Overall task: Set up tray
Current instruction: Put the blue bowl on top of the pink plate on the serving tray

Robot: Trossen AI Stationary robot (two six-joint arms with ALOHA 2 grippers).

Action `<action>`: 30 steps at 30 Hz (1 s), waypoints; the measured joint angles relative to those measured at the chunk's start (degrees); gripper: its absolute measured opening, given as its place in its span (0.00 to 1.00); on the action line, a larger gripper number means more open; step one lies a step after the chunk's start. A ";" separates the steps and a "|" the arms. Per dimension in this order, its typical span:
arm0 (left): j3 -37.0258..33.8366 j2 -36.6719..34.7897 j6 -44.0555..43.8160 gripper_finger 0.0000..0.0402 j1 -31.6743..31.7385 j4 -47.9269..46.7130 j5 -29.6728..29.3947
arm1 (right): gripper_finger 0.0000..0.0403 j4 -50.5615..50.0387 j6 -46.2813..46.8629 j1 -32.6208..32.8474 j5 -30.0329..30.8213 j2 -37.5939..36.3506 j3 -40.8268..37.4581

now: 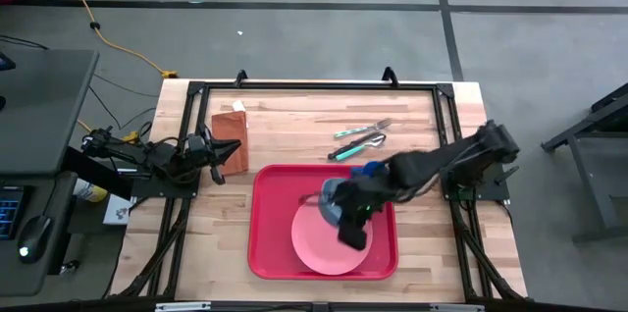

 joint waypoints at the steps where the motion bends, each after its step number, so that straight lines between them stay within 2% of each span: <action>1: 0.00 0.00 -0.01 0.15 0.00 0.00 0.00 | 0.00 -0.30 0.02 0.27 0.01 1.44 0.00; 13: 0.00 0.00 -0.27 0.15 0.00 0.18 0.17 | 0.00 -1.49 8.24 -0.50 5.09 12.75 -0.02; 30: 0.00 0.00 0.00 0.15 0.00 -1.63 0.78 | 0.00 5.26 21.34 1.92 3.55 15.73 -0.02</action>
